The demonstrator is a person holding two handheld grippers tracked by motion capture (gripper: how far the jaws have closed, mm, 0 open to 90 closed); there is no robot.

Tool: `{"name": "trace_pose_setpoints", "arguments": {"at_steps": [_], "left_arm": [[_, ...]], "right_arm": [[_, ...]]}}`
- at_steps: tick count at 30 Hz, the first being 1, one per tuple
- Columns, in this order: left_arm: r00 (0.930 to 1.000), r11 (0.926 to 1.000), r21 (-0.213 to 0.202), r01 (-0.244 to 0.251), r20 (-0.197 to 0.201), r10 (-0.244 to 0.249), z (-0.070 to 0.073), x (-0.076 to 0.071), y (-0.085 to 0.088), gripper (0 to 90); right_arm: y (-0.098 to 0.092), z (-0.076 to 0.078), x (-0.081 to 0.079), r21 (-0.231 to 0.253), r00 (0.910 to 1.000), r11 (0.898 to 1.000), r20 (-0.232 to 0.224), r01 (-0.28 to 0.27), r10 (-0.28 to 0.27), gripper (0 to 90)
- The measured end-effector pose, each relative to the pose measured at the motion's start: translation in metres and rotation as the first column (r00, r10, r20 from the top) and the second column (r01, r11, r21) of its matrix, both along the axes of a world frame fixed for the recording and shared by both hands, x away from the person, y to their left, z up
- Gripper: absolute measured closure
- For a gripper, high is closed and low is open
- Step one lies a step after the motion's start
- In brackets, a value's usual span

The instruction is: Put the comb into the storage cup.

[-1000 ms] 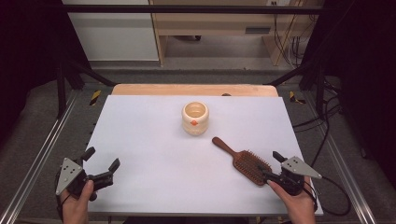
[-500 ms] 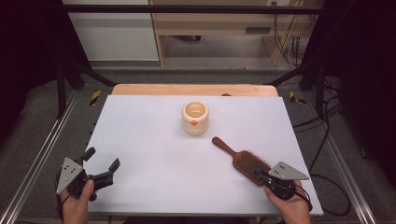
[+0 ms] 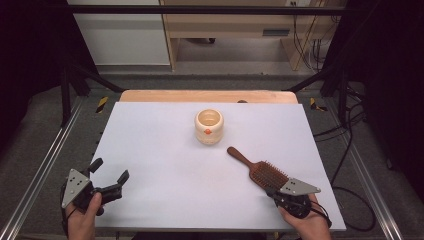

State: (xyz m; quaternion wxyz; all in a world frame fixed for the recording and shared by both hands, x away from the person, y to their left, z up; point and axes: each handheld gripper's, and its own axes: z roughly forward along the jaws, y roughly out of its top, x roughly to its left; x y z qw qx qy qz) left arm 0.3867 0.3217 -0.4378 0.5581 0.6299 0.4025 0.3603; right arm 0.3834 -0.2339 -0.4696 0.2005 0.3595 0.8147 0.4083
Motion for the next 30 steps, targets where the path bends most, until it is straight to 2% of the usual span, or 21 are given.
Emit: {"name": "trace_pose_setpoints", "arguments": {"at_steps": [6,15,30], "left_arm": [[1.0,1.0,0.008,0.003,0.002,-0.003,0.0,0.0,-0.001,2.3],[1.0,1.0,0.005,-0.002,0.001,0.002,0.0,0.0,0.001,2.4],[1.0,0.9999,0.009,-0.006,-0.004,0.006,0.0,0.0,0.001,2.6]], "right_arm": [[-0.007,-0.002,-0.007,-0.012,0.9995,1.0,-0.017,0.025,-0.025,90.0],[-0.017,-0.003,-0.006,-0.027,0.9961,0.996,-0.028,0.084,-0.084,90.0],[-0.027,-0.003,0.001,-0.015,0.9869,0.987,-0.003,0.161,-0.161,90.0]]}}
